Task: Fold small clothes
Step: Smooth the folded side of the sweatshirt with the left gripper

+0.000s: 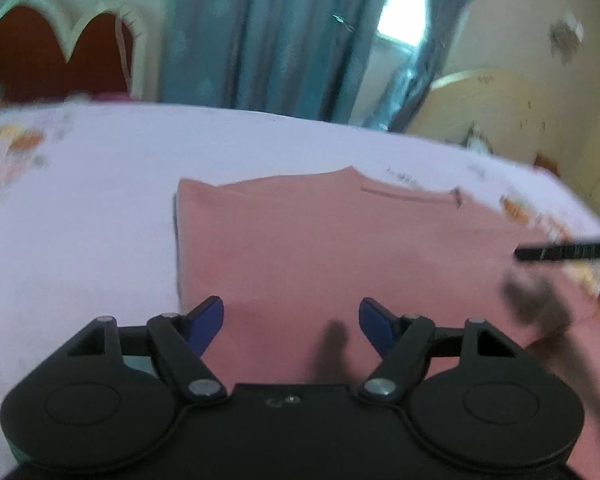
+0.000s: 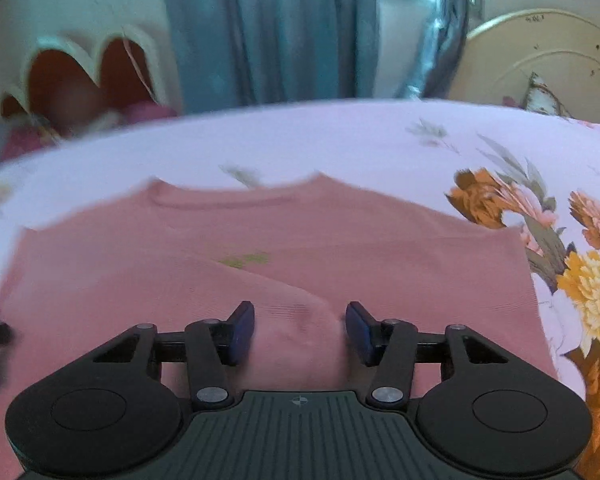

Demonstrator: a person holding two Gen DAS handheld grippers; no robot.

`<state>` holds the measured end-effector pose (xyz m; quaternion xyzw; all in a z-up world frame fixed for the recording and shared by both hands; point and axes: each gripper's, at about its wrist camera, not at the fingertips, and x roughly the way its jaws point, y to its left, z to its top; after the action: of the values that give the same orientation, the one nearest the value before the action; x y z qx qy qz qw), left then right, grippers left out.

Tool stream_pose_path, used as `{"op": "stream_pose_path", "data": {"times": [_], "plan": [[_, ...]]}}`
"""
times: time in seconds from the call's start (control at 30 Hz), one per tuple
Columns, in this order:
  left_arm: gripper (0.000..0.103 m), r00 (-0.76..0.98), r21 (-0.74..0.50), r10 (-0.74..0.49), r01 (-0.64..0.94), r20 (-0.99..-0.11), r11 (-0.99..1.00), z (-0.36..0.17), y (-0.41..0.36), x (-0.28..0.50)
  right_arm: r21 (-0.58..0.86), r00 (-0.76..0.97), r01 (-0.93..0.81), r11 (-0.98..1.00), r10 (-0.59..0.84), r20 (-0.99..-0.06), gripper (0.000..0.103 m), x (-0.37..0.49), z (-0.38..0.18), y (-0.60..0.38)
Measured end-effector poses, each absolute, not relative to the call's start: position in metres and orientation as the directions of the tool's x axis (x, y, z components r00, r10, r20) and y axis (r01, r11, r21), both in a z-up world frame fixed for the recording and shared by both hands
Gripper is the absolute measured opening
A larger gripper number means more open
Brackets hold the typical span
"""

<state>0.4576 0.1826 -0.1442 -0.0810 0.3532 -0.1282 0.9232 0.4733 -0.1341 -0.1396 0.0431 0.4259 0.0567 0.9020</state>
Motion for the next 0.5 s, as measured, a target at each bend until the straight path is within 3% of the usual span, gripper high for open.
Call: {"op": "stream_pose_path", "data": {"times": [0.13,0.2,0.23,0.27,0.3,0.5], "plan": [[0.07,0.702,-0.258,-0.267,0.122,-0.66,0.959,-0.155,0.179,0.442,0.178,0.573,-0.173,0.969,0.246,-0.782,0.051,0.448,-0.142,-0.101],[0.07,0.71,-0.202,-0.235,0.133,-0.663,0.97,-0.156,0.183,0.434,0.113,0.561,-0.195,0.974,0.205,-0.802,0.051,0.435,-0.152,-0.094],[0.07,0.709,-0.183,-0.237,0.153,-0.664,0.971,-0.157,0.185,0.43,0.119,0.566,-0.178,0.977,0.201,-0.799,0.048,0.431,-0.154,-0.102],[0.07,0.707,-0.175,-0.243,0.17,-0.664,0.97,-0.158,0.186,0.427,0.155,0.574,-0.156,0.975,0.218,-0.79,0.029,0.428,-0.154,-0.114],[0.07,0.702,-0.161,-0.243,0.182,-0.67,0.97,-0.157,0.186,0.426,0.157,0.58,-0.123,0.98,0.199,-0.79,0.024,0.427,-0.152,-0.121],[0.079,0.709,-0.162,-0.238,0.174,-0.664,0.971,-0.143,0.164,0.431,0.127,0.589,-0.119,0.985,0.173,-0.79,0.025,0.429,-0.137,-0.109]]}}
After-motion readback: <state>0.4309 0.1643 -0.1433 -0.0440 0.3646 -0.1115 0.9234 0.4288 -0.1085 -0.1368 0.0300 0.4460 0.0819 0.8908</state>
